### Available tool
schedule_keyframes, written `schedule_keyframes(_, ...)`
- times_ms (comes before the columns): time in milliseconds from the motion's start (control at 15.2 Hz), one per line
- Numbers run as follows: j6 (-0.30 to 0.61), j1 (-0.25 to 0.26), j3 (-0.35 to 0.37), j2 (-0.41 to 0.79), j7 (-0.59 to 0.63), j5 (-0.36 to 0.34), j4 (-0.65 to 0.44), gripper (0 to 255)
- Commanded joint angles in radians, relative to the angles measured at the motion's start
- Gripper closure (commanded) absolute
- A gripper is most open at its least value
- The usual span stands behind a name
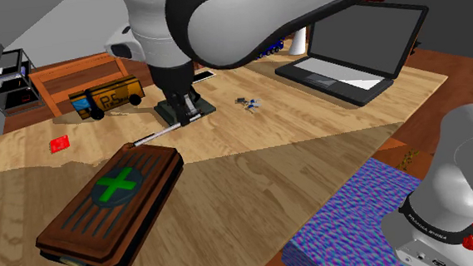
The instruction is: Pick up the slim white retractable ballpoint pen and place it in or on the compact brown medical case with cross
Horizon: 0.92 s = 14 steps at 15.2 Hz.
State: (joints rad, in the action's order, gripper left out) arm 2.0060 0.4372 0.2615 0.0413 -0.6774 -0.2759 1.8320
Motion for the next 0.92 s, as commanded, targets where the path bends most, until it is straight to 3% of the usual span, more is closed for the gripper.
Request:
schedule_keyframes(0,-0.040,0.020,0.016,0.078,0.034,-0.024,-0.106,255)
schedule_keyframes(528,-0.237,0.153,0.037,0.429,0.115,-0.124,-0.612,255)
schedule_keyframes(594,-0.249,0.162,0.035,0.447,0.115,-0.128,-0.642,255)
schedule_keyframes(858,-0.194,0.154,0.034,0.440,0.130,-0.130,-0.577,255)
